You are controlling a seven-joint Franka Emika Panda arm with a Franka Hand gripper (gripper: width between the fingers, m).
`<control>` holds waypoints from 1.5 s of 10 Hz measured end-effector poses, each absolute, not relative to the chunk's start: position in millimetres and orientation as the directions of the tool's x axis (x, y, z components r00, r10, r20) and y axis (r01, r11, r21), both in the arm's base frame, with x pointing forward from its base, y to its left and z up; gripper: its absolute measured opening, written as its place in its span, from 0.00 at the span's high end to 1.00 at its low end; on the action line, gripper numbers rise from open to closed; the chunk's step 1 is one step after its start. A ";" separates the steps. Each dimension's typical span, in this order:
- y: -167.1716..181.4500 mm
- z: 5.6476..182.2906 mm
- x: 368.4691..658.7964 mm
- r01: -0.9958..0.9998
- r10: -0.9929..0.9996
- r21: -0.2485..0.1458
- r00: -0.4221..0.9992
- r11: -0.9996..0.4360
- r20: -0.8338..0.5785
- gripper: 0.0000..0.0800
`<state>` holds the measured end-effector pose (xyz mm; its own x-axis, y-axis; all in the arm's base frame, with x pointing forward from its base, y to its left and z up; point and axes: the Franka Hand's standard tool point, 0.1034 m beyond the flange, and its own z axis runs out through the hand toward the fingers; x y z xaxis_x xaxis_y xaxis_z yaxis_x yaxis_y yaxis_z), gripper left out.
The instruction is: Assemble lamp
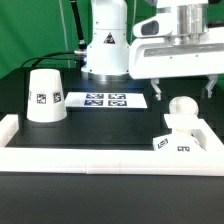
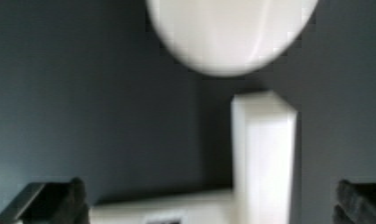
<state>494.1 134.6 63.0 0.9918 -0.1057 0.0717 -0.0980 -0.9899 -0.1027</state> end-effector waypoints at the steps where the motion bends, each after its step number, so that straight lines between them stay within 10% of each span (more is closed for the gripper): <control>1: 138.6 57.1 484.7 -0.086 -0.094 -0.099 0.993 -0.991 0.075 0.13; 5: 141.3 54.3 483.5 -0.094 -0.099 -0.096 0.994 -0.991 0.055 0.13; 15: 136.8 51.6 468.2 -0.066 -0.028 -0.046 0.819 -0.997 -0.573 0.13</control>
Offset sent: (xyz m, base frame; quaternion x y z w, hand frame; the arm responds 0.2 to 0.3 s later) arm 0.0000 0.0000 0.0000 0.0000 -0.0650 0.0000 0.9979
